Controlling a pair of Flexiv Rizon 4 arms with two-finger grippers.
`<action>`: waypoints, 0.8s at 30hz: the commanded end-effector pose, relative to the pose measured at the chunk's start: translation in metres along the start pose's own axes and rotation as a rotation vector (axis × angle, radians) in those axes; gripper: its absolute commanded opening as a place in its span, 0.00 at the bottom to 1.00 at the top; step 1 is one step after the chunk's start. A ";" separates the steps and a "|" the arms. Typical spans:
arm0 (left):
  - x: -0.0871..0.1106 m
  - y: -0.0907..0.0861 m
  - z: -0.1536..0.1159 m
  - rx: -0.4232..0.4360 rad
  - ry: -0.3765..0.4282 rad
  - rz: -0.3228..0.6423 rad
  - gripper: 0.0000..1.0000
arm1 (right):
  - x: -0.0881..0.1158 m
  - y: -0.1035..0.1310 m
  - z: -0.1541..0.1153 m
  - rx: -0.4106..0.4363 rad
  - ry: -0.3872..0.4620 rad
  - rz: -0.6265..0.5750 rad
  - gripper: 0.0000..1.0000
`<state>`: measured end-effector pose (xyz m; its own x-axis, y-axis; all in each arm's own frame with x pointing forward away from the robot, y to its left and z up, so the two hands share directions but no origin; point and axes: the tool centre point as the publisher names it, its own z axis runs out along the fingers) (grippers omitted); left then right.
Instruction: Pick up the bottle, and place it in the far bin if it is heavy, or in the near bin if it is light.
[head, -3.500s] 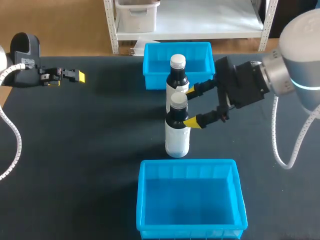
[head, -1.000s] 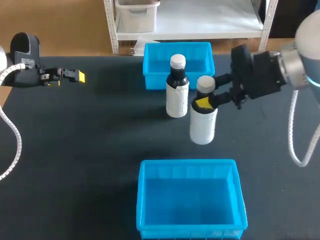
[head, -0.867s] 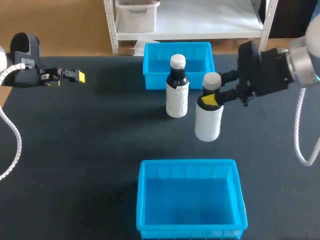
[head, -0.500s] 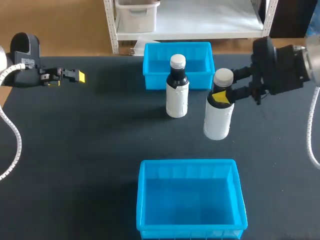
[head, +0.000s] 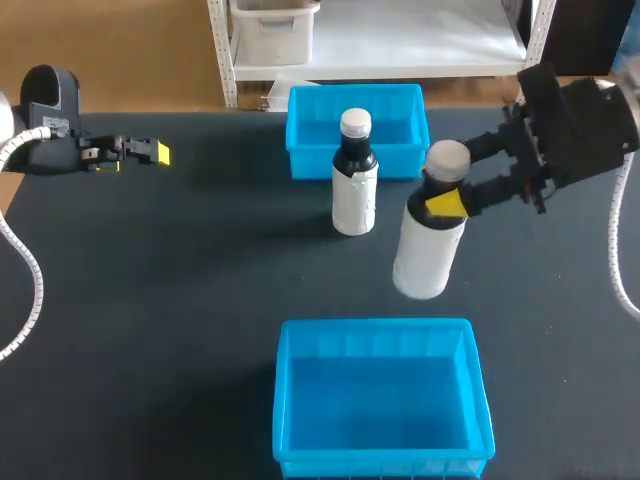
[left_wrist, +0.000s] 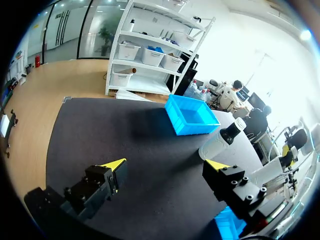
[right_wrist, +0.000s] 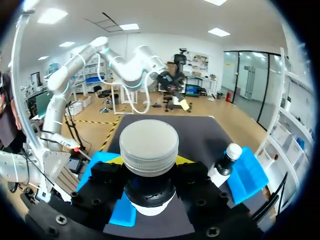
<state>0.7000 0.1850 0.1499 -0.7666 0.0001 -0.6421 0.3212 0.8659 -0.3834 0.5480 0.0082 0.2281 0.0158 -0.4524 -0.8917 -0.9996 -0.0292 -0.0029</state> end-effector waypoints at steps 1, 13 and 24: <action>0.000 0.000 0.000 0.000 0.000 0.000 1.00 | -0.010 0.006 0.017 -0.070 0.009 -0.027 0.00; 0.000 0.000 0.000 0.000 0.000 0.000 1.00 | -0.028 0.051 0.069 -0.285 0.011 -0.126 0.00; 0.000 0.000 0.000 0.000 0.000 0.000 1.00 | -0.025 0.077 0.100 -0.401 0.002 -0.169 0.00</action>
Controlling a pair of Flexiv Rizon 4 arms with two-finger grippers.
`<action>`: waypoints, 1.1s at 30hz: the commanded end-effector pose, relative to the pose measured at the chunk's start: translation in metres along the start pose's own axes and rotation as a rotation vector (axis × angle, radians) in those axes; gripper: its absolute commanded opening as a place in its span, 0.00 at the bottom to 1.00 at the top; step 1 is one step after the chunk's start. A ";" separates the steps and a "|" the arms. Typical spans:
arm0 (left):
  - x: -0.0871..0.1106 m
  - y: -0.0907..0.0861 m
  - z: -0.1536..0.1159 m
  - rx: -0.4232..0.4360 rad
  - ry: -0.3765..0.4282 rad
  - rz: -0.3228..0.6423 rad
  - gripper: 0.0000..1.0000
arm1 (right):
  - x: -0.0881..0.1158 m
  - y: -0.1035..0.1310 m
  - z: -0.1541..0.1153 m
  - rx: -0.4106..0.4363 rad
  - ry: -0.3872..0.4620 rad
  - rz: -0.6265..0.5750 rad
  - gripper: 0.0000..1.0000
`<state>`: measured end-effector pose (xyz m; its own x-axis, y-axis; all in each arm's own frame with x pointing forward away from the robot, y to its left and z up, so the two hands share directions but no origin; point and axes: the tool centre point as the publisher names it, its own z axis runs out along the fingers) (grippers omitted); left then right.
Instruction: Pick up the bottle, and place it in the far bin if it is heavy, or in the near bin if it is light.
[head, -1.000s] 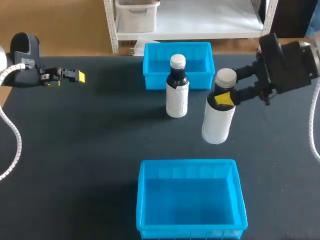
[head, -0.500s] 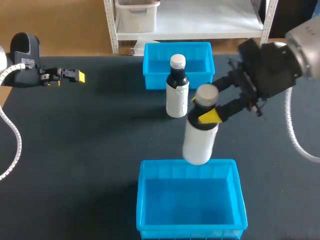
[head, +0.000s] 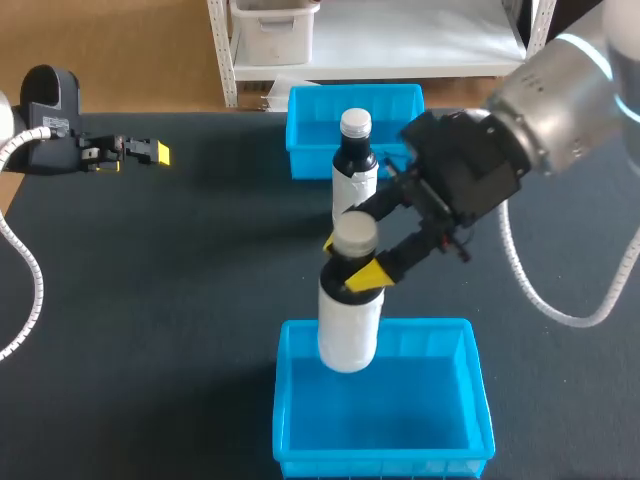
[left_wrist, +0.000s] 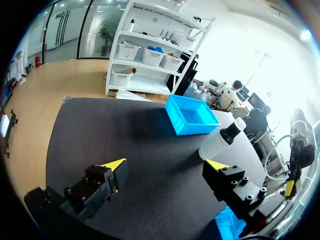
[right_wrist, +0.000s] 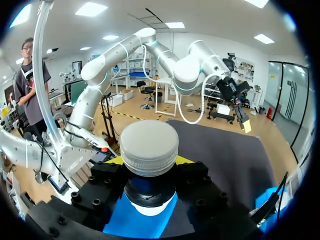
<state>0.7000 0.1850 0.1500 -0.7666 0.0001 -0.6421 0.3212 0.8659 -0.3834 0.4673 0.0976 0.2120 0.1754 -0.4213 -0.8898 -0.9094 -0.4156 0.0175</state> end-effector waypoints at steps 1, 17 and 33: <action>0.000 0.000 0.000 0.000 0.000 0.000 1.00 | 0.004 -0.004 0.013 -0.046 -0.008 -0.013 0.00; 0.000 0.000 0.000 0.000 0.000 0.000 1.00 | 0.040 0.003 0.043 -0.121 0.046 -0.051 0.00; 0.000 0.000 0.000 0.000 0.000 0.000 1.00 | 0.067 0.000 0.051 -0.162 0.076 -0.081 0.00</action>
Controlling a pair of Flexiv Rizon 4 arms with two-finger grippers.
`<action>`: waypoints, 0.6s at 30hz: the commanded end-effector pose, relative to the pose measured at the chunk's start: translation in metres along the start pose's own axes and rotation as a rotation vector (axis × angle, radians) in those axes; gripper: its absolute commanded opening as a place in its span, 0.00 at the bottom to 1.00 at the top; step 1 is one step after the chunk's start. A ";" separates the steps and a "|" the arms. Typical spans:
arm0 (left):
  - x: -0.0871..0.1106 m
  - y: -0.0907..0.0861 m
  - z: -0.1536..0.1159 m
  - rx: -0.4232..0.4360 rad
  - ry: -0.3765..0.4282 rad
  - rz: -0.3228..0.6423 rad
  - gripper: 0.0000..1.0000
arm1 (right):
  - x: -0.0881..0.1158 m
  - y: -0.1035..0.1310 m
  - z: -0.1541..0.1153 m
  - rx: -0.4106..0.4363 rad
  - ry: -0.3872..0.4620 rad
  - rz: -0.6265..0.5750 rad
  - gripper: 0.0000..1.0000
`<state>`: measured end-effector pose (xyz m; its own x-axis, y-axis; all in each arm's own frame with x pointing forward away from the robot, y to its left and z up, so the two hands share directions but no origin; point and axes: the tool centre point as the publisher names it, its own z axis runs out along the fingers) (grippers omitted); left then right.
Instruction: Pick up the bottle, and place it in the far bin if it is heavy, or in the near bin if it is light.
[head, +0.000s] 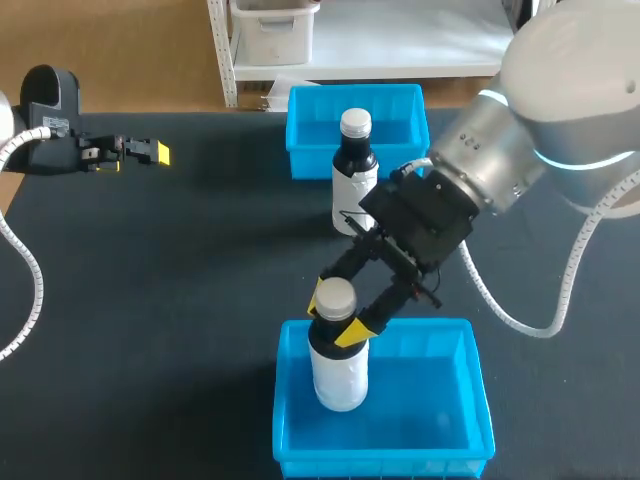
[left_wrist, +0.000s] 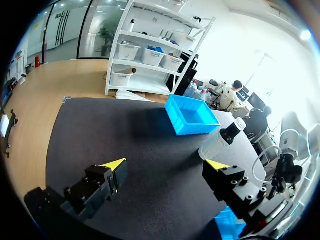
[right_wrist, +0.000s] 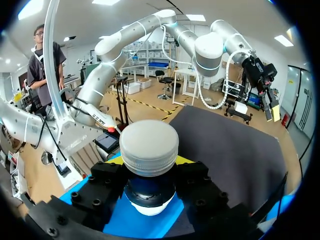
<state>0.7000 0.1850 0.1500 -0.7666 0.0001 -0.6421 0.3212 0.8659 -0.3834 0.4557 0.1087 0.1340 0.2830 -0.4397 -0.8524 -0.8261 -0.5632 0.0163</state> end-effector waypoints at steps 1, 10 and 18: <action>0.000 0.000 0.000 0.000 0.000 0.000 1.00 | 0.006 -0.005 0.002 -0.018 -0.005 0.002 0.01; 0.000 0.000 0.000 0.000 0.000 0.000 1.00 | 0.013 -0.008 0.002 -0.033 -0.009 0.025 0.90; 0.000 0.000 0.000 0.000 0.000 0.000 1.00 | 0.019 -0.009 -0.013 -0.012 0.007 0.061 1.00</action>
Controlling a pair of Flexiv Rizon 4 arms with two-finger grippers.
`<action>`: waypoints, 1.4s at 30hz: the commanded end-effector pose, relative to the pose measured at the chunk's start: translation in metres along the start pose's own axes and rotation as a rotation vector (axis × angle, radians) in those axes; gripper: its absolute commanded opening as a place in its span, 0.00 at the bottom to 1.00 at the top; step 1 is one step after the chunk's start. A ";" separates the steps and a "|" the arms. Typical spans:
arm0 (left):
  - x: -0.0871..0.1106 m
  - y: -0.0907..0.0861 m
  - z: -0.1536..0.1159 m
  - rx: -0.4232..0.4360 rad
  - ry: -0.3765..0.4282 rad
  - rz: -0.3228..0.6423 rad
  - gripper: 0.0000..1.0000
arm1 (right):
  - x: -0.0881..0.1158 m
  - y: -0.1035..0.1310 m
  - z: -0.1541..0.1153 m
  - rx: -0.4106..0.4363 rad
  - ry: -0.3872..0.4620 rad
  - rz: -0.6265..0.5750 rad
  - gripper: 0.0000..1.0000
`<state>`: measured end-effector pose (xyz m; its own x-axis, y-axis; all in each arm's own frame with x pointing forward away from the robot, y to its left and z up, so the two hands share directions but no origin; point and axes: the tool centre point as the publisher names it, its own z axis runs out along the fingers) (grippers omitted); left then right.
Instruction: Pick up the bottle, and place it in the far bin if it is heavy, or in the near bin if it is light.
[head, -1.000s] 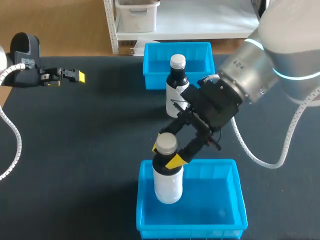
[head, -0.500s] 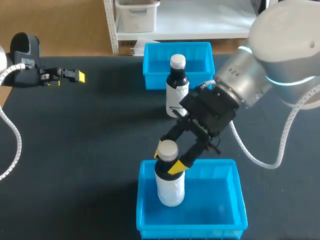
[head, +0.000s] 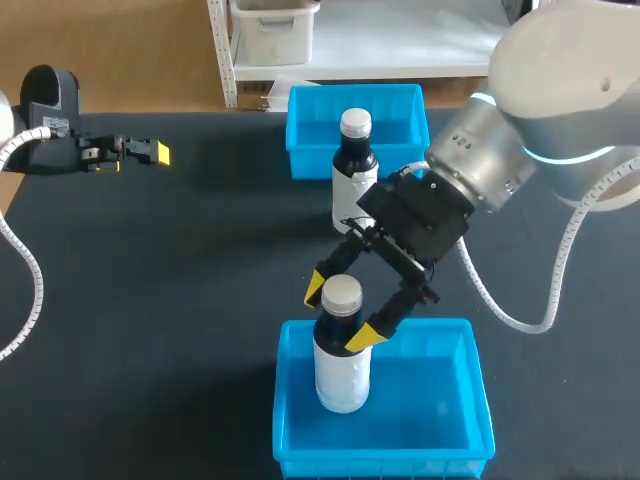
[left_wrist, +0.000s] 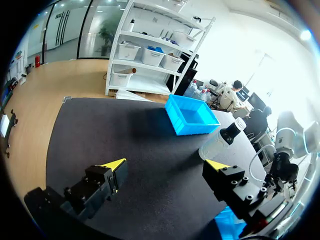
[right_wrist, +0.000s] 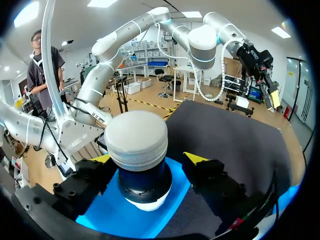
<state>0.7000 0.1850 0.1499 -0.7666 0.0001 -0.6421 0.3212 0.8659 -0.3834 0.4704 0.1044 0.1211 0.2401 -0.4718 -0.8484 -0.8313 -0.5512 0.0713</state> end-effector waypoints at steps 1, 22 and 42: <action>0.000 0.000 0.000 0.000 0.000 0.000 1.00 | 0.004 0.001 -0.013 0.013 0.007 0.014 1.00; 0.000 0.000 0.000 0.000 0.000 0.000 1.00 | 0.101 -0.050 -0.172 0.448 0.135 0.268 1.00; 0.000 0.000 0.000 0.000 0.000 0.000 1.00 | 0.118 -0.154 -0.228 0.571 0.081 0.312 1.00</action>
<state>0.7000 0.1850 0.1500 -0.7666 0.0001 -0.6421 0.3212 0.8659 -0.3834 0.7204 -0.0319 0.1336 -0.0369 -0.6115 -0.7904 -0.9953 0.0935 -0.0259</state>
